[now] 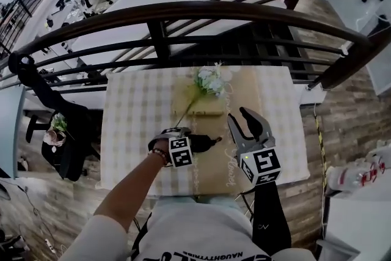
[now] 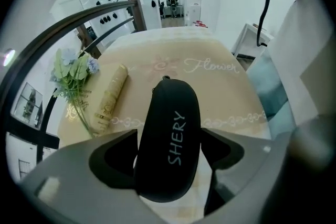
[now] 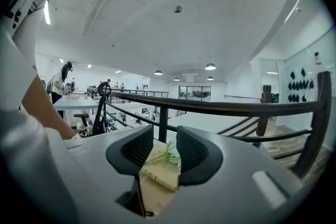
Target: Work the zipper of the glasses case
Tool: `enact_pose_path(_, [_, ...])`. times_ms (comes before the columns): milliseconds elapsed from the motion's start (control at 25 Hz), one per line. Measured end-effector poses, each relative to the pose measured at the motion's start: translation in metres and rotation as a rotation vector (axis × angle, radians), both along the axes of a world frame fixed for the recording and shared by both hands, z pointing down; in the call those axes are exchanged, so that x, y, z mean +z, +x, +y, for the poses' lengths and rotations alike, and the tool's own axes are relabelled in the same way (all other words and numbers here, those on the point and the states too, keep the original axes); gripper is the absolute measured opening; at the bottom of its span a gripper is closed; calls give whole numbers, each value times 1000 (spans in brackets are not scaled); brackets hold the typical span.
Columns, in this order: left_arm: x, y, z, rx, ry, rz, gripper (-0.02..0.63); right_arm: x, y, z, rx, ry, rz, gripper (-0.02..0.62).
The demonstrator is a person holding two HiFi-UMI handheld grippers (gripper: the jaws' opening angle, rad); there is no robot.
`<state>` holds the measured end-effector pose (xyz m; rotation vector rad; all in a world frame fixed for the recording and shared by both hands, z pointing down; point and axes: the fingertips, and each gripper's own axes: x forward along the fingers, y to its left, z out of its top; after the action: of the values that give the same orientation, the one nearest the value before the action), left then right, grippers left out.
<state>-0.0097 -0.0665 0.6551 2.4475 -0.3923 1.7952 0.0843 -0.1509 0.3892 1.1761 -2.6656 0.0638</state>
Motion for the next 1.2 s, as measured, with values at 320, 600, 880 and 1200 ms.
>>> enact_pose_path(320, [-55, 6, -7, -196, 105, 195, 380, 6, 7, -23, -39, -21, -66, 164])
enact_pose_path(600, [-69, 6, -27, -423, 147, 314, 219, 11, -2, -32, -83, -29, -80, 166])
enact_pose_path(880, [-34, 3, -14, -493, 37, 280, 179, 21, -1, -34, -124, -48, -81, 170])
enact_pose_path(1200, [-36, 4, -13, -519, 29, 291, 179, 96, -33, -14, -523, -116, 275, 115])
